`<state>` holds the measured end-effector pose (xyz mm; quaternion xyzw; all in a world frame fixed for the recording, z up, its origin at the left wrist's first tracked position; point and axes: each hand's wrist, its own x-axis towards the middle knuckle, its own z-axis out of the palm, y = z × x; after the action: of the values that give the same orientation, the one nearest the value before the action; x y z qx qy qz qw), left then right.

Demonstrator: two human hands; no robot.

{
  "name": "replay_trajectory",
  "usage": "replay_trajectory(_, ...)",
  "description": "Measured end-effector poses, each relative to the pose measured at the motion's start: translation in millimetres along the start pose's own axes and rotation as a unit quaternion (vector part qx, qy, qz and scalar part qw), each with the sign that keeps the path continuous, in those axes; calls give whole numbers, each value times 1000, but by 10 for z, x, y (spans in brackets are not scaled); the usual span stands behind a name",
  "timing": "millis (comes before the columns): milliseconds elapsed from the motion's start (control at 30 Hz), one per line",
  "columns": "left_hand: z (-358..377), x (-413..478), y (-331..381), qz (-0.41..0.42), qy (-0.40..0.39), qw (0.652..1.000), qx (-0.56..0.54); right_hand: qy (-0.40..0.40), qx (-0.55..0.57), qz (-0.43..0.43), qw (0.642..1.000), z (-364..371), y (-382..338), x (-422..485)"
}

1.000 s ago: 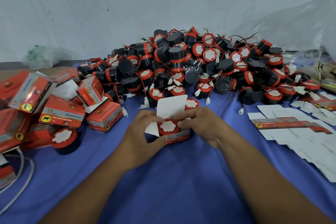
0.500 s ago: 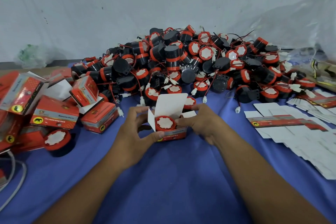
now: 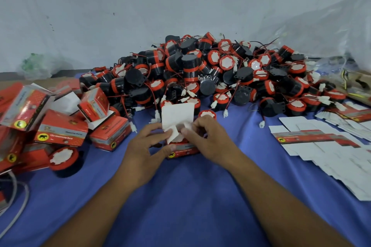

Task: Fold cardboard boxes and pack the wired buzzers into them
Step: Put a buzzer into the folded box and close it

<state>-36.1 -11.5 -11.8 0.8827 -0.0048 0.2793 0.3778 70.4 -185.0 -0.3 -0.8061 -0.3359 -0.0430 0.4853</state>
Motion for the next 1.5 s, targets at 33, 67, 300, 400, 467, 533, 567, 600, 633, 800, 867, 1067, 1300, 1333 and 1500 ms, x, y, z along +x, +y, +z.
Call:
replay_trajectory(33,-2,10,-4,4,-8,1000,-1,-8,9,7,1000,-15,-5,6)
replay_trajectory(67,-2,20,-1,4,-17,1000,-8,-18,12,15,1000,-25,4,22)
replay_trajectory(300,55,43,-12,-59,-25,996,-59,-49,171,104,979,13,47,23)
replay_trajectory(400,91,38,0,-98,-11,988,-122,-75,177,45,980,-2,33,20)
replay_trajectory(467,85,36,21,-81,-5,984,-160,-90,162,17,983,0,34,10)
replay_trajectory(533,59,28,21,-45,-11,991,-125,-103,156,4,982,-40,40,-3)
replay_trajectory(567,46,24,12,-35,-16,994,-104,-119,158,-1,980,-80,56,-6)
replay_trajectory(600,40,23,3,-35,-19,995,-91,-148,161,0,976,-132,66,-9)
replay_trajectory(633,36,21,-4,-40,-24,995,-89,-178,159,8,971,-184,71,-17)
replay_trajectory(800,8,8,-21,-21,-61,993,-98,-182,92,-16,979,-210,73,-33)
replay_trajectory(867,3,-2,-29,-19,-65,992,-107,-196,109,-11,975,-231,71,-23)
replay_trajectory(1067,-25,5,-61,-35,-96,988,-120,-192,83,-35,977,-212,88,-43)
replay_trajectory(1300,3,37,-83,-47,-68,988,-132,-177,112,-23,978,-183,90,-53)
replay_trajectory(1333,2,40,-92,-46,-67,988,-132,-173,112,-21,978,-180,86,-53)
replay_trajectory(1500,-7,38,-93,-37,-66,988,-132,-160,120,-28,979,-177,71,-58)
